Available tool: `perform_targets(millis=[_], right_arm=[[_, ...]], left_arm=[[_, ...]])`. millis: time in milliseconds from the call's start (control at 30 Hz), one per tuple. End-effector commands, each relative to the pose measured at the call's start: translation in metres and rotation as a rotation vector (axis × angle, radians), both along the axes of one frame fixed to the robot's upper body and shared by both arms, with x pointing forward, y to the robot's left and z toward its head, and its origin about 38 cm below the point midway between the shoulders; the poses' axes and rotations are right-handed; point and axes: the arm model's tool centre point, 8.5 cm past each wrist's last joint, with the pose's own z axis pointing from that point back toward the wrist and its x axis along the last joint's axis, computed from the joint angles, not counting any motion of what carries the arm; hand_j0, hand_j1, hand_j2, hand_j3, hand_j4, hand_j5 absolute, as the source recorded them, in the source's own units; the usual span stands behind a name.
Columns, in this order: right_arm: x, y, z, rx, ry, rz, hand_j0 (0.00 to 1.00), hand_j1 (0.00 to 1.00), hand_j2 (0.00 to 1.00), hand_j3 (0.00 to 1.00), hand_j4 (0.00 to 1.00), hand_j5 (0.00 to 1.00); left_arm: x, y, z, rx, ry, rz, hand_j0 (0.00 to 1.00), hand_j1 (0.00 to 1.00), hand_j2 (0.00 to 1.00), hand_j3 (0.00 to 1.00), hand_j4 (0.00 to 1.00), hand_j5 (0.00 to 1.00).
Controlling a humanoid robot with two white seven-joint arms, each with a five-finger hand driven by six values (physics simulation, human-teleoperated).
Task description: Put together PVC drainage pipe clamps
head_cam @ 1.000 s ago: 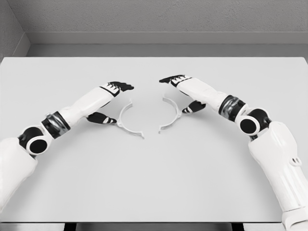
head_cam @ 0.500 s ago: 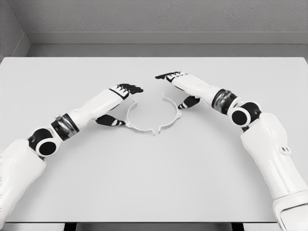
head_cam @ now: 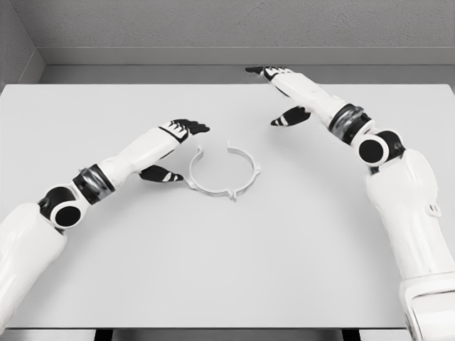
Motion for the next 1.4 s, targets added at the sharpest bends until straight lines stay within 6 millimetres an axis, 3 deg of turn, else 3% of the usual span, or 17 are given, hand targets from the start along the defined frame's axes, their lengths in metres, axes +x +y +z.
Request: perform_targets(millis=[0,33,133,167,233,300,967,1367], right_arm=[[-0.015,-0.046,0.071,0.089,-0.175,-0.013,1.00,1.00,1.00,1.00,1.00,1.00],[-0.042,-0.069,0.092,0.116,-0.204,0.033,1.00,1.00,1.00,1.00,1.00,1.00],[-0.112,-0.120,0.102,0.129,-0.227,0.090,1.00,1.00,1.00,1.00,1.00,1.00],[-0.132,-0.131,0.096,0.126,-0.218,0.087,1.00,1.00,1.00,1.00,1.00,1.00],[-0.148,-0.139,0.082,0.100,-0.210,0.112,1.00,1.00,1.00,1.00,1.00,1.00],[-0.162,-0.161,0.073,0.056,-0.191,0.080,1.00,1.00,1.00,1.00,1.00,1.00],[-0.158,-0.163,0.063,0.033,-0.142,0.086,1.00,1.00,1.00,1.00,1.00,1.00],[-0.157,-0.164,0.061,0.035,-0.135,0.082,1.00,1.00,1.00,1.00,1.00,1.00]], left_arm=[[0.001,0.003,-0.001,-0.003,0.005,0.008,1.00,1.00,1.00,1.00,1.00,1.00],[0.001,0.003,-0.001,-0.003,0.005,0.008,1.00,1.00,1.00,1.00,1.00,1.00],[0.002,0.003,-0.001,0.003,0.006,0.009,1.00,1.00,1.00,1.00,1.00,1.00],[0.002,0.002,-0.001,0.004,0.006,0.006,1.00,1.00,1.00,1.00,1.00,1.00],[0.002,0.002,-0.002,0.004,0.007,0.007,1.00,1.00,1.00,1.00,1.00,1.00],[0.002,0.004,-0.003,0.006,0.012,0.012,1.00,1.00,1.00,1.00,1.00,1.00],[0.005,0.001,-0.010,0.025,0.023,0.011,1.00,1.00,1.00,1.00,1.00,1.00],[0.005,-0.013,-0.012,0.016,0.020,-0.002,1.00,1.00,1.00,1.00,1.00,1.00]])
